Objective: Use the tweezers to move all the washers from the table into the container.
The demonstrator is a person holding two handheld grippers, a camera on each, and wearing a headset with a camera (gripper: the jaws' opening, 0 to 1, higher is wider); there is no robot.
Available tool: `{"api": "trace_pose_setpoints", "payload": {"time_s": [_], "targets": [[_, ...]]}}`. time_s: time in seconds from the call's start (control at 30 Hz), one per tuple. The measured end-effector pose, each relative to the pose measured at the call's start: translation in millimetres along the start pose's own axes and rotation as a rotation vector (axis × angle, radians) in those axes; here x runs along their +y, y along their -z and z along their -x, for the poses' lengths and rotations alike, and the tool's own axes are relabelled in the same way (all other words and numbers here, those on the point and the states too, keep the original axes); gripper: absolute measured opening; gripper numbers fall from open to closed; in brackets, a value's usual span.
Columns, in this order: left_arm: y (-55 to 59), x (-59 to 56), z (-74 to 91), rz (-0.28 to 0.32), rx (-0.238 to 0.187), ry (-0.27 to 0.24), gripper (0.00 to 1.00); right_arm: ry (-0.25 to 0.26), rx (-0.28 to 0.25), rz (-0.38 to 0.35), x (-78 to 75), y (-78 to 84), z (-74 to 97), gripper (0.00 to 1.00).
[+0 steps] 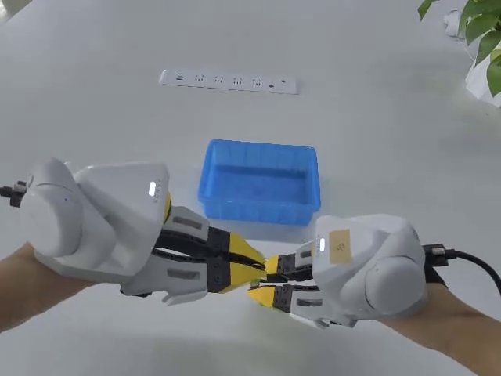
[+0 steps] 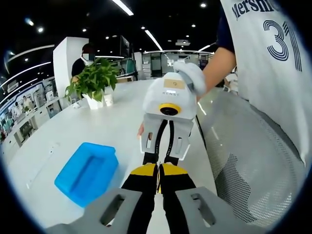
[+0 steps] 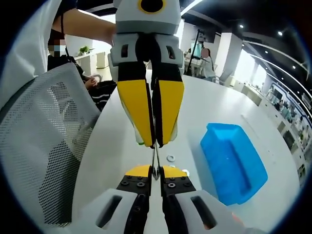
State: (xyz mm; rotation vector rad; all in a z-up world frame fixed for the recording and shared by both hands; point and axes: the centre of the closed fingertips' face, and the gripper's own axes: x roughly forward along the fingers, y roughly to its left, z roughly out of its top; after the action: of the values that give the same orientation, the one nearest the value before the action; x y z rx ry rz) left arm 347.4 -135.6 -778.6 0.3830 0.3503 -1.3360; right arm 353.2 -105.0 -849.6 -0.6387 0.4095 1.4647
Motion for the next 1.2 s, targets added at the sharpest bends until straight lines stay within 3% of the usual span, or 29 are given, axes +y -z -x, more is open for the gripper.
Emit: {"api": "trace_pose_setpoints", "payload": {"time_s": [0.03, 0.67, 1.03, 1.2], "targets": [[0.0, 0.9, 0.2, -0.001, 0.001, -0.003, 0.06, 0.02, 0.001, 0.005, -4.0, 0.1, 0.7, 0.08], [-7.5, 16.8, -7.6, 0.041, -0.027, -0.005, 0.06, 0.081, -0.022, -0.058, -20.5, 3.7, 8.7, 0.11], [-7.1, 20.0, -10.5, 0.057, -0.033, -0.011, 0.06, 0.074, -0.025, -0.088, -22.1, 5.7, 6.8, 0.12], [-9.9, 22.2, -9.8, 0.074, -0.055, -0.012, 0.06, 0.08, -0.035, -0.103, -23.5, 3.7, 6.3, 0.12]]}}
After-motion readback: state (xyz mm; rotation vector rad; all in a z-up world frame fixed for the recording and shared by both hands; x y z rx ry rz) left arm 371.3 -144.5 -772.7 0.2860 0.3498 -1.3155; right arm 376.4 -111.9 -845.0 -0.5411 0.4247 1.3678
